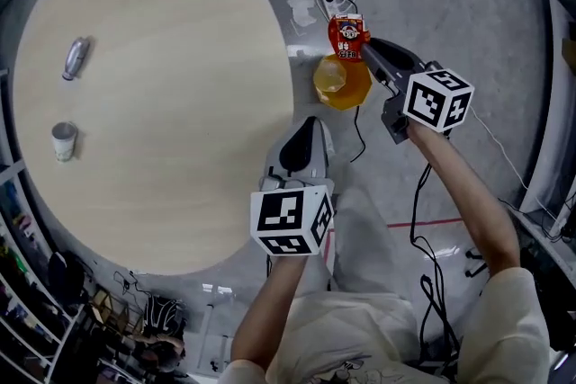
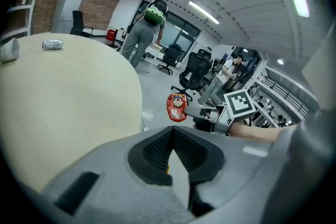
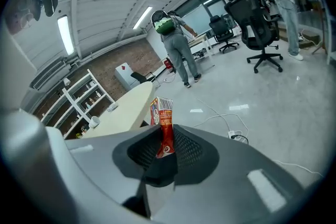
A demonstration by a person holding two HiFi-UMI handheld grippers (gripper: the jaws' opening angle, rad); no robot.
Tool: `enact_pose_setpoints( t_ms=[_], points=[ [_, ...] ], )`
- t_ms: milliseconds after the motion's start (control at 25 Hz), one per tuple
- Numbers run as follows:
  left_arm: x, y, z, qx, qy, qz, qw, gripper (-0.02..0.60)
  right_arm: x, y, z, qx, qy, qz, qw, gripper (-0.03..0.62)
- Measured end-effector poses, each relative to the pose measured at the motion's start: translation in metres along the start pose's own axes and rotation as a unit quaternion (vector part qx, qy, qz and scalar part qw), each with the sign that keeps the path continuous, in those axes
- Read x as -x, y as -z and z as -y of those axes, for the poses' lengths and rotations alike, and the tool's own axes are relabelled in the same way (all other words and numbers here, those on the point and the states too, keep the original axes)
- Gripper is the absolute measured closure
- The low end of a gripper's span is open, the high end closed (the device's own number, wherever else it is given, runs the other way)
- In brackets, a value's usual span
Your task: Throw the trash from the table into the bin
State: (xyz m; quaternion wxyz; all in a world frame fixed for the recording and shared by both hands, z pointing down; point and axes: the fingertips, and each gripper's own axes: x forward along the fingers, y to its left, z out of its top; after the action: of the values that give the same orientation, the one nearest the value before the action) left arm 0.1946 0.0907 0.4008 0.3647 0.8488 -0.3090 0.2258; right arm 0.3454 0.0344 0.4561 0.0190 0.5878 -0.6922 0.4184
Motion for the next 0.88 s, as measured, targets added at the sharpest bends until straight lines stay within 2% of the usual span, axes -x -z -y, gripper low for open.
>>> enact_pose_setpoints(
  t_ms=[200,400,600,880],
  points=[
    [-0.039,0.036,0.022,-0.007,0.001,-0.03,0.9995,0.577,0.011,0.034,0.046,-0.027,0.019,-0.008,0.999,0.517],
    [-0.074,0.078,0.018,0.005,-0.017,-0.052,0.9985,0.577,-0.003,0.075,0.085,-0.041,0.027,-0.021,0.999,0.517],
    [-0.103,0.128,0.003,0.026,-0.042,-0.061,0.9969,0.577,-0.018,0.133,0.116,-0.04,0.031,-0.054,0.997,0.517],
    [-0.149,0.19,-0.04,0.036,-0.06,-0.086,0.9938,0.577,-0.065,0.214,0.168,-0.039,0.045,-0.092,0.994,0.518]
  ],
)
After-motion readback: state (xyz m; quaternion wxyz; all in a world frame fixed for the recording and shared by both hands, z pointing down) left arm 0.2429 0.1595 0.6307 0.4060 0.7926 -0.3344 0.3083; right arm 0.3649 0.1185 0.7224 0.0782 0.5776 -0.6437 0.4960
